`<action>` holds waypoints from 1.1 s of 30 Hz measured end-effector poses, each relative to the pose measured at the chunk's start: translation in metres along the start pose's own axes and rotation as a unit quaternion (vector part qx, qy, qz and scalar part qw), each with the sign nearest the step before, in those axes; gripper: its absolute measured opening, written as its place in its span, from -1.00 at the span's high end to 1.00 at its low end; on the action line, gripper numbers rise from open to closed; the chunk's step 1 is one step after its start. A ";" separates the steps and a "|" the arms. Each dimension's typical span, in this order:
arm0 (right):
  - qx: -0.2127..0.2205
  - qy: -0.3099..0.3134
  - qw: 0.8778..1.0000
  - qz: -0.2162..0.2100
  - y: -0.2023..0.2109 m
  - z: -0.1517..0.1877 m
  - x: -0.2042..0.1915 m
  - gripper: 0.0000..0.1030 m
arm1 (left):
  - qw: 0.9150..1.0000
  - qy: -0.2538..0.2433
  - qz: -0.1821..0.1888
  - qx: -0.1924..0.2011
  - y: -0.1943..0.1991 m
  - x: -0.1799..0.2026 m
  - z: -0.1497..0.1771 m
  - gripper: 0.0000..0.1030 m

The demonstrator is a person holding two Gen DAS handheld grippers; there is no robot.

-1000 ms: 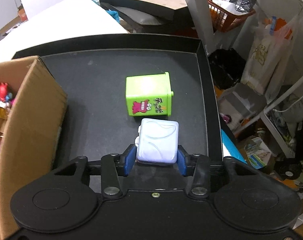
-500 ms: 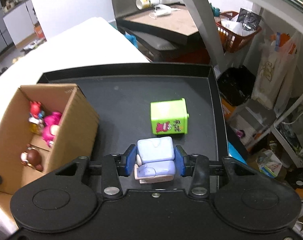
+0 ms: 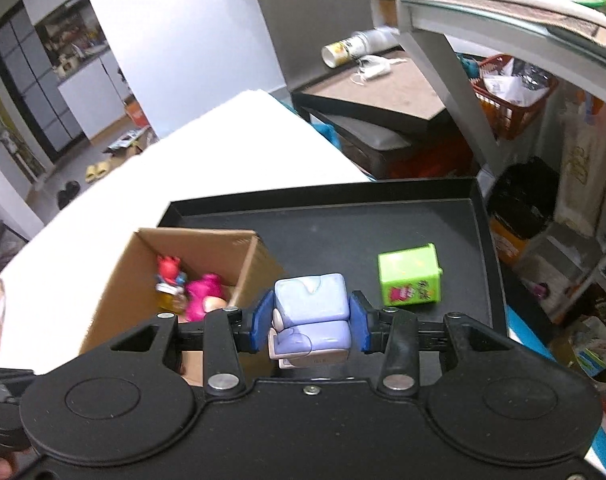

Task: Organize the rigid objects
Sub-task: 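Carry the lavender cube into the box beside the doll and release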

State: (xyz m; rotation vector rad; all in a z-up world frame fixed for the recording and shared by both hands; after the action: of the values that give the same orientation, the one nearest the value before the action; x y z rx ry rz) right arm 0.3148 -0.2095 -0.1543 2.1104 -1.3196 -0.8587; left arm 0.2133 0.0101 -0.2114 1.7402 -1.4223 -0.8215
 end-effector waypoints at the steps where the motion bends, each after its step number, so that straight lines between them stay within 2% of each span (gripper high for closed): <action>1: 0.003 -0.001 1.000 -0.004 0.001 -0.002 -0.003 0.22 | 1.000 0.000 0.000 0.000 0.000 0.000 0.000 0.84; 8: 0.023 0.016 0.999 -0.037 0.010 -0.010 -0.027 0.22 | 1.000 -0.002 0.005 0.002 0.000 -0.001 0.000 0.84; 15: 0.012 0.051 0.996 -0.067 0.005 -0.006 -0.064 0.22 | 1.000 0.001 0.013 -0.001 0.001 -0.002 0.000 0.84; 25: -0.011 0.108 0.992 -0.070 -0.009 0.012 -0.103 0.21 | 1.000 0.005 0.028 0.001 0.002 -0.003 0.001 0.84; 33: -0.039 0.147 0.987 -0.052 -0.027 0.029 -0.118 0.21 | 0.999 0.010 0.039 0.002 0.003 -0.003 0.002 0.83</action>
State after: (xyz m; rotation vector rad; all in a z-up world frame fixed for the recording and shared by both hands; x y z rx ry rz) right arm 0.2704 -0.0933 -0.1640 2.1604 -1.0164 -0.5983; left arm 0.2095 0.0121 -0.2101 1.6803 -1.4693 -0.7595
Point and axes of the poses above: each gripper's, at about its wrist camera, not at the fingertips, and y roughly against the way its jaws point, x to its right, z to its underside, the point moved 7 cm from there along -y, roughly the way its jaws point, and after that the axes turned 3 degrees about x, right-handed, at the moved point
